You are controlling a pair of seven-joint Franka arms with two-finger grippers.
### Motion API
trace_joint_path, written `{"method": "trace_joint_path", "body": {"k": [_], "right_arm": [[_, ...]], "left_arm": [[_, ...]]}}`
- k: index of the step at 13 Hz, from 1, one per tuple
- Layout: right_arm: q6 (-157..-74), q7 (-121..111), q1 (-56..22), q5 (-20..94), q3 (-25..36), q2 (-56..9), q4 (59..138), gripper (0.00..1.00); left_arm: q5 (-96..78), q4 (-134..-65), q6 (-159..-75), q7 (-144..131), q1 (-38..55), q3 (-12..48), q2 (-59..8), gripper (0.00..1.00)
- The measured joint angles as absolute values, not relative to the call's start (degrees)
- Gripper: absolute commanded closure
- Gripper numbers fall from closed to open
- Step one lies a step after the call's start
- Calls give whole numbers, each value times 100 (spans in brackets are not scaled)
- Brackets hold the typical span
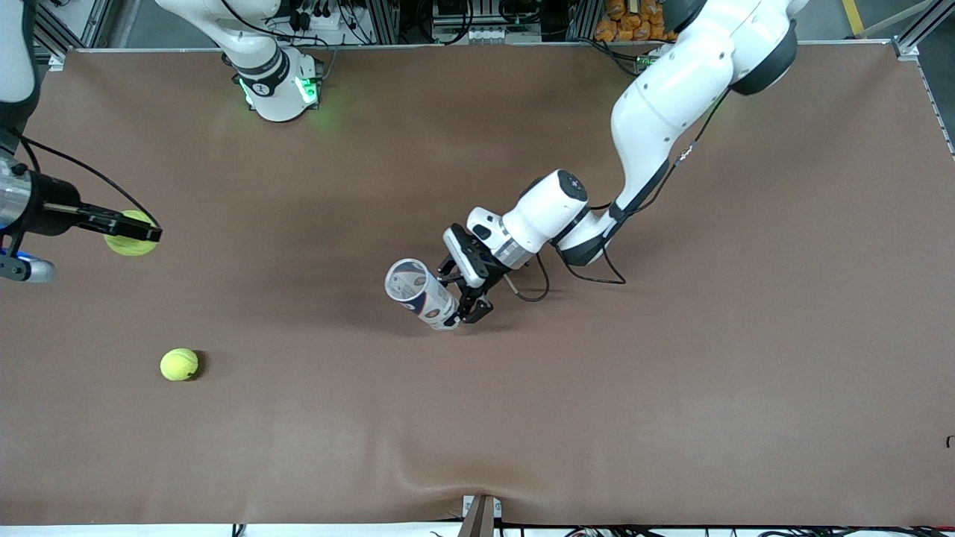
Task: Insert tennis ball vertically with right arm
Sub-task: 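Lift the can upright with the left gripper while the right gripper lifts the ball, then carry the ball with the right gripper over the can's open mouth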
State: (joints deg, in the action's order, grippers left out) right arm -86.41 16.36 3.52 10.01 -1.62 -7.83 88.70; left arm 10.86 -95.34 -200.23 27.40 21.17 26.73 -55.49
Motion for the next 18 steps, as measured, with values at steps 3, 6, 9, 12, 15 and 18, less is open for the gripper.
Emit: {"method": "trace_joint_path", "body": {"k": [3, 6, 9, 12, 15, 18], "right_arm": [[-8632, 2680, -331, 1006, -176, -784, 8636, 50], [-8730, 3740, -998, 1007, -179, -806, 8531, 51], [-9310, 4787, -1633, 1007, -177, -970, 8518, 52], [-9844, 5737, -2164, 1003, -177, -1306, 8513, 52], [-10355, 6302, -2391, 1003, -174, -1657, 8502, 52], [-10621, 6621, -2499, 1003, -171, -1867, 8486, 52]], "left_arm": [[1086, -9530, -20355, 2742, 2118, 2679, -5828, 26], [1086, -9500, -20346, 2563, 2107, 2681, -5831, 27], [1086, -9506, -20343, 2437, 2162, 2683, -5873, 26], [1086, -9526, -20336, 2433, 2175, 2683, -5981, 26], [1086, -9528, -20338, 2433, 2187, 2684, -6139, 26], [1086, -9525, -20376, 2433, 2186, 2688, -6157, 25]]}}
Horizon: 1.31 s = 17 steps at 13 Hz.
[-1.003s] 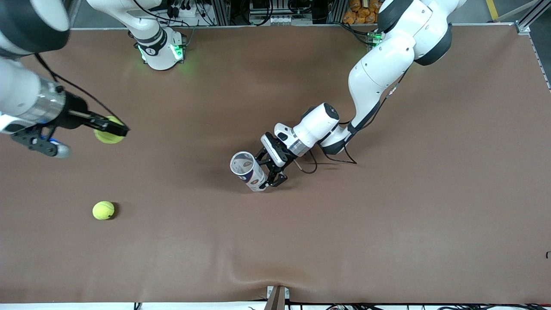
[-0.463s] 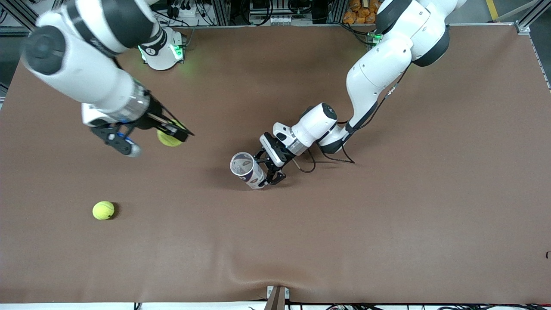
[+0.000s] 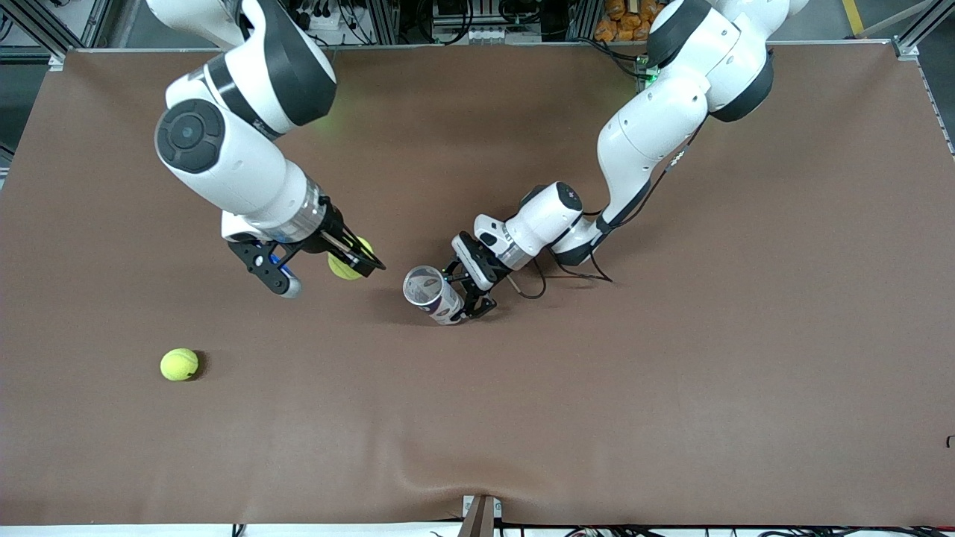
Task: Insert tennis ball vertically with right arm
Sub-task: 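Carry the ball with the right gripper over the can's open mouth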
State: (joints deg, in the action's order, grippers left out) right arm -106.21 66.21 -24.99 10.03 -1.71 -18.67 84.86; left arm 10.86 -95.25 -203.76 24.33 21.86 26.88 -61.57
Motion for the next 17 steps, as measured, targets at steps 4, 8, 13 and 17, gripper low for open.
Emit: {"method": "trace_joint_path", "body": {"k": [4, 8, 13, 17], "right_arm": [[-10929, 6923, -2733, 1003, -171, -2039, 8466, 52], [-11199, 7151, -2924, 989, -166, -2290, 8398, 52], [-11269, 7528, -3276, 728, -156, -2817, 8026, 52], [-11422, 7545, -3297, 584, -152, -2968, 7997, 52]], "left_arm": [[1088, -9525, -20375, 2433, 2179, 2688, -6159, 20], [1095, -9526, -20374, 2433, 2157, 2686, -6162, 18], [1104, -9550, -20366, 2433, 2132, 2680, -6164, 16], [1109, -9555, -20365, 2433, 2119, 2680, -6165, 16]]}}
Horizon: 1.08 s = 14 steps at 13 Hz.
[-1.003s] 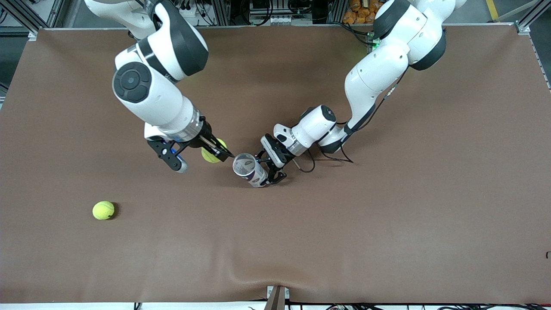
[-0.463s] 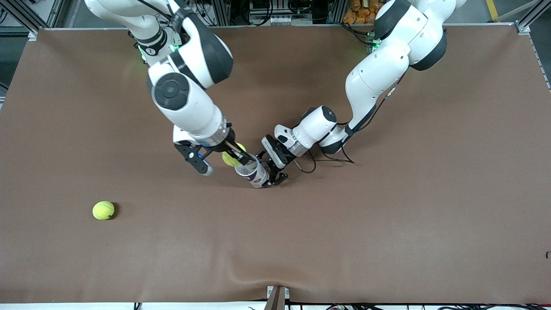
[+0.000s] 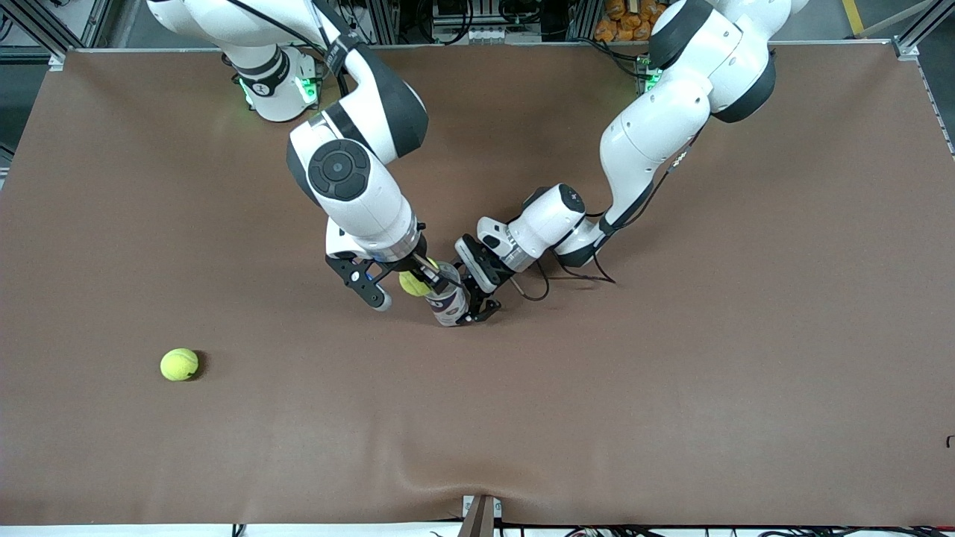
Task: Insert tennis ball vertically with right arm
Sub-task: 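Carry the ball with the right gripper over the can's open mouth, then open the right gripper to drop the ball into the can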
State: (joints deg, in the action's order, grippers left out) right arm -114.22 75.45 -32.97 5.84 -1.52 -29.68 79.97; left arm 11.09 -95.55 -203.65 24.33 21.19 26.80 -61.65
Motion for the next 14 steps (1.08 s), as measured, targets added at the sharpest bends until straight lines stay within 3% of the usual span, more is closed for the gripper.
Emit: {"method": "trace_joint_path", "body": {"k": [6, 7, 8, 9, 14], "right_arm": [[-11527, 7726, -3491, 582, -154, -3115, 7990, 52], [-11575, 7756, -3517, 579, -154, -3137, 7989, 45], [-11606, 7773, -3529, 577, -153, -3157, 7987, 11], [-11617, 7779, -3530, 576, -150, -3172, 7983, 0], [-11619, 7782, -3527, 571, -95, -3180, 7899, 0]], "left_arm": [[1110, -9555, -20365, 2433, 2118, 2681, -6165, 16], [1110, -9555, -20365, 2433, 2118, 2681, -6165, 16], [1110, -9555, -20365, 2433, 2118, 2681, -6165, 16], [1110, -9555, -20365, 2433, 2118, 2681, -6165, 16], [1110, -9555, -20365, 2433, 2117, 2680, -6165, 16]]}}
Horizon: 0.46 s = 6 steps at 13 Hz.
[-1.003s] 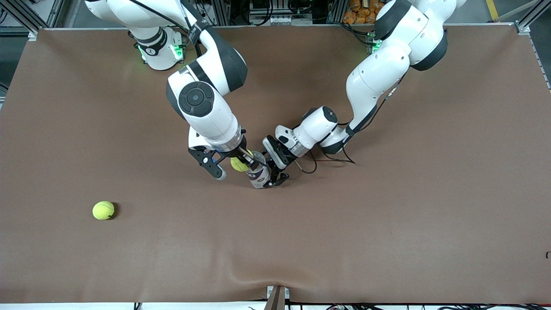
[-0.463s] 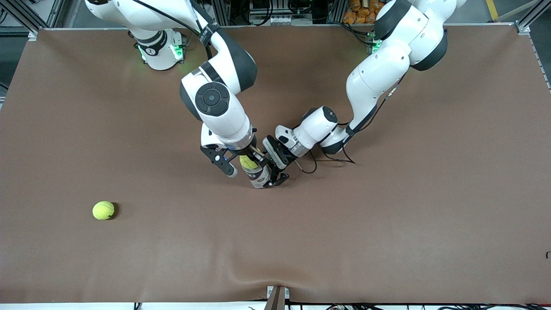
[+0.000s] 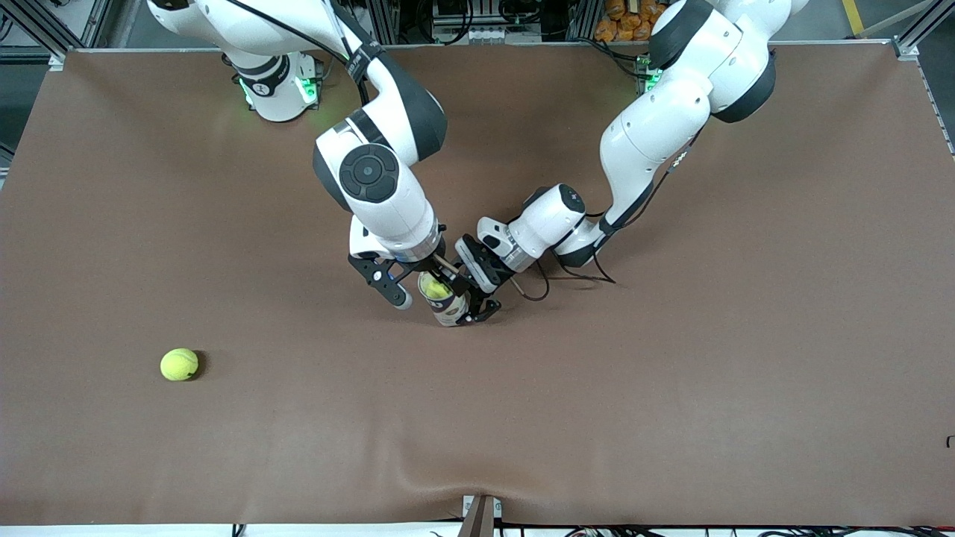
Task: Insert tennis ball vertically with right arm
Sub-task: 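Open the right gripper to drop the ball into the can, then move the right gripper to the second tennis ball and lower it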
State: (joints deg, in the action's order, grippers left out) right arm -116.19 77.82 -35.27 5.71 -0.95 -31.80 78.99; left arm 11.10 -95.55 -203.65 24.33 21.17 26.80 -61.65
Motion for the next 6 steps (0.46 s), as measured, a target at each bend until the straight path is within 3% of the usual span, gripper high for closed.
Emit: {"method": "trace_joint_path", "body": {"k": [6], "right_arm": [[-11289, 7099, -2954, 558, 20, -2982, 7632, 0]], "left_arm": [[1110, -9556, -20365, 2433, 2117, 2681, -6165, 16]]}}
